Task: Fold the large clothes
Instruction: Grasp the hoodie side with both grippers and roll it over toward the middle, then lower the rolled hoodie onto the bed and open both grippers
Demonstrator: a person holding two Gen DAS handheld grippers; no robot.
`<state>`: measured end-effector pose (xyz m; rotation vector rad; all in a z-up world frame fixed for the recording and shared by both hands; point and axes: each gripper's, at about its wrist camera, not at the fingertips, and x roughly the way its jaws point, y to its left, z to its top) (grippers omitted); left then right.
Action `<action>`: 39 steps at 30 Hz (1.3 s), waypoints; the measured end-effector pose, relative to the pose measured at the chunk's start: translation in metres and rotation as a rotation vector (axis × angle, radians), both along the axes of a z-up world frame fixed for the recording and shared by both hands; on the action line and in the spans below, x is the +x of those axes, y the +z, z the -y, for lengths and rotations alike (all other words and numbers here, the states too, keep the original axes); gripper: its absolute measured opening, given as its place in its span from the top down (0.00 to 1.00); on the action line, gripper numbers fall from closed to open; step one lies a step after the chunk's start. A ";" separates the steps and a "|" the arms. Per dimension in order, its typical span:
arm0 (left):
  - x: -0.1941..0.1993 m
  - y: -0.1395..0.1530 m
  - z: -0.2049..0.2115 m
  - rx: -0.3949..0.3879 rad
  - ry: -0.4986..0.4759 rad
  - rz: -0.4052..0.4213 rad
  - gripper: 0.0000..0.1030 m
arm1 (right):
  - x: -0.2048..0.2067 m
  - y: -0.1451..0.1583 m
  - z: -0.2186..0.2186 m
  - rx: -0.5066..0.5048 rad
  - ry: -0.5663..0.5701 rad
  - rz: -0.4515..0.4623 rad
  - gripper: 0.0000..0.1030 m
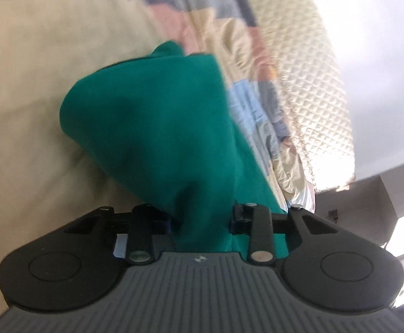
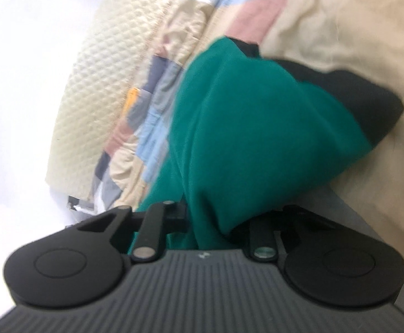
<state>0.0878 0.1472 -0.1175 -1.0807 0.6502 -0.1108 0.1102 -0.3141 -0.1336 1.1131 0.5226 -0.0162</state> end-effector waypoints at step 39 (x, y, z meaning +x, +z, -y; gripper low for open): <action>-0.019 0.129 0.005 0.122 -0.133 0.069 0.36 | -0.047 0.099 0.027 -0.100 0.104 0.041 0.33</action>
